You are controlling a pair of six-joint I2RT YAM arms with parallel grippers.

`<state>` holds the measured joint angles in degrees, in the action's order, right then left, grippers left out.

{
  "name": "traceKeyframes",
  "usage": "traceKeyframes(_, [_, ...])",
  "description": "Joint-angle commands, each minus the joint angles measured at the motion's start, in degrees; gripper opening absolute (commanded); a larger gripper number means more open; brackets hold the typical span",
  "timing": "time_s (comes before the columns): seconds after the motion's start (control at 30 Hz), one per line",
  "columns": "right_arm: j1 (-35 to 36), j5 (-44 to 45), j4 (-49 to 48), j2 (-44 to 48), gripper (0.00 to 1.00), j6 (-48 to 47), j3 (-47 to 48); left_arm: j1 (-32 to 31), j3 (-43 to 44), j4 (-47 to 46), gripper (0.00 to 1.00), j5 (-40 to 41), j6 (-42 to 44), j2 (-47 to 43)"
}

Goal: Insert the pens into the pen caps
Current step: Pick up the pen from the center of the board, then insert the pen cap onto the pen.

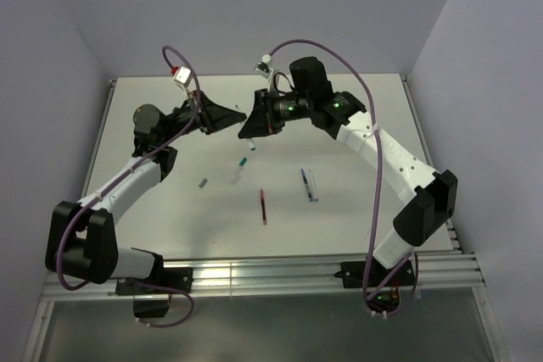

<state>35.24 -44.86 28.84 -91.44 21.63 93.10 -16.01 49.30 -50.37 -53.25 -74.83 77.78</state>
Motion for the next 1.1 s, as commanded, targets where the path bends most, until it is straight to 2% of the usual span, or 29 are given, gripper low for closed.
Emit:
traceKeyframes(0.0, [-0.53, -3.04, -3.26, 0.3, 0.22, 1.13, -0.99, -0.51, 0.71, -4.38, 0.0, -0.71, -1.02, 0.44])
traceKeyframes(0.07, [-0.96, -3.39, -3.53, 0.65, 0.1, 1.14, -1.78, -0.51, 0.89, -4.13, 0.01, -0.8, -0.68, 0.71])
traceKeyframes(0.1, [-1.23, -3.48, -3.61, 0.82, 0.0, 1.22, -2.13, -0.51, 1.58, -2.64, 0.03, -1.15, -0.15, 0.8])
traceKeyframes(0.13, [-1.49, -3.3, -3.62, 1.0, 0.0, 1.31, -2.74, -0.43, 2.11, -1.15, 0.16, -1.5, 0.64, 0.88])
traceKeyframes(0.17, [-2.36, -3.22, -3.62, 1.52, 0.0, 1.75, -3.18, -0.51, 2.9, 1.21, 0.21, -1.85, 4.04, 0.88])
traceKeyframes(0.23, [-3.68, -2.69, -3.7, 2.31, 0.0, 1.66, -4.76, -0.51, 6.41, 15.07, 0.29, -2.21, 10.28, 1.23])
traceKeyframes(0.27, [-5.08, -1.3, -3.62, 3.1, 0.0, 1.4, -5.2, -0.43, 7.82, 21.91, 0.32, -1.51, 17.89, 1.58])
traceKeyframes(0.3, [-5.79, -0.93, -3.53, 3.63, 0.0, 1.14, -5.82, -0.43, 10.79, 27.55, 0.36, -0.81, 22.05, 2.02])
traceKeyframes(0.33, [-6.67, -0.76, -3.53, 3.98, 0.0, 0.79, -7.39, -0.43, 12.3, 37.79, 0.42, 1.12, 26.53, 2.46])
traceKeyframes(0.37, [-8.33, 0.38, -3.53, 5.21, 0.0, 0.7, -8.45, -0.51, 13.44, 40.93, 0.46, 1.92, 33.19, 2.81])
traceKeyframes(0.4, [-9.05, 0.56, -3.61, 5.74, 0.0, 0.44, -10.9, -0.51, 14.59, 42.62, 0.56, 2.36, 34.91, 2.9])
traceKeyframes(0.43, [-9.57, 1.0, -3.44, 6.35, 0.0, -0.35, -11.97, -0.43, 15.21, 45.33, 0.62, 2.89, 37.54, 2.99])
traceKeyframes(0.5, [-10.37, 2.41, -2.83, 7.58, 0.0, -1.49, -14.68, -0.51, 17.58, 48.33, 0.67, 3.24, 39.84, 3.43])
traceKeyframes(0.57, [-10.72, 3.37, -1.86, 8.03, 0.0, -3.34, -15.84, -0.51, 21.34, 56.05, 0.7, 5.77, 44.64, 4.4])
traceKeyframes(0.63, [-11.51, 5.3, -0.55, 8.21, 0.0, -4.74, -16.9, -0.6, 24.77, 62.11, 0.84, 10.34, 49.58, 5.71])
traceKeyframes(0.67, [-11.86, 6.01, -0.1, 8.21, 0.0, -5.1, -17.16, -1.21, 26.97, 69.98, 0.86, 17.15, 56.22, 6.5])
traceKeyframes(0.73, [-13.44, 7.68, 1.12, 7.95, 0.0, -5.97, -17.51, -2.26, 33.47, 76.35, 0.86, 26.48, 63.88, 9.21])
traceKeyframes(0.8, [-14.5, 8.47, 2.53, 7.86, 0.0, -6.68, -17.43, -4.55, 38.22, 82.51, 0.83, 37.89, 66.99, 11.51])
traceKeyframes(0.87, [-15.47, 10.05, 3.32, 7.85, 0.0, -7.83, -17.34, -6.22, 41.39, 85.34, 0.79, 40.94, 69.71, 15.46])
traceKeyframes(0.9, [-15.73, 10.23, 3.94, 7.85, 0.0, -8.26, -17.42, -6.92, 42.27, 87.87, 0.79, 42.69, 70.51, 16.78])
traceKeyframes(0.97, [-16.43, 10.84, 4.38, 8.55, 0.0, -9.23, -17.69, -8.67, 42.2, 88.07, 0.83, 45.5, 71.22, 19.6])
traceKeyframes(1.07, [-17.4, 12.51, 5.17, 9.87, 0.0, -10.37, -18.04, -11.75, 41.85, 89.04, 0.83, 50.16, 73.42, 22.68])
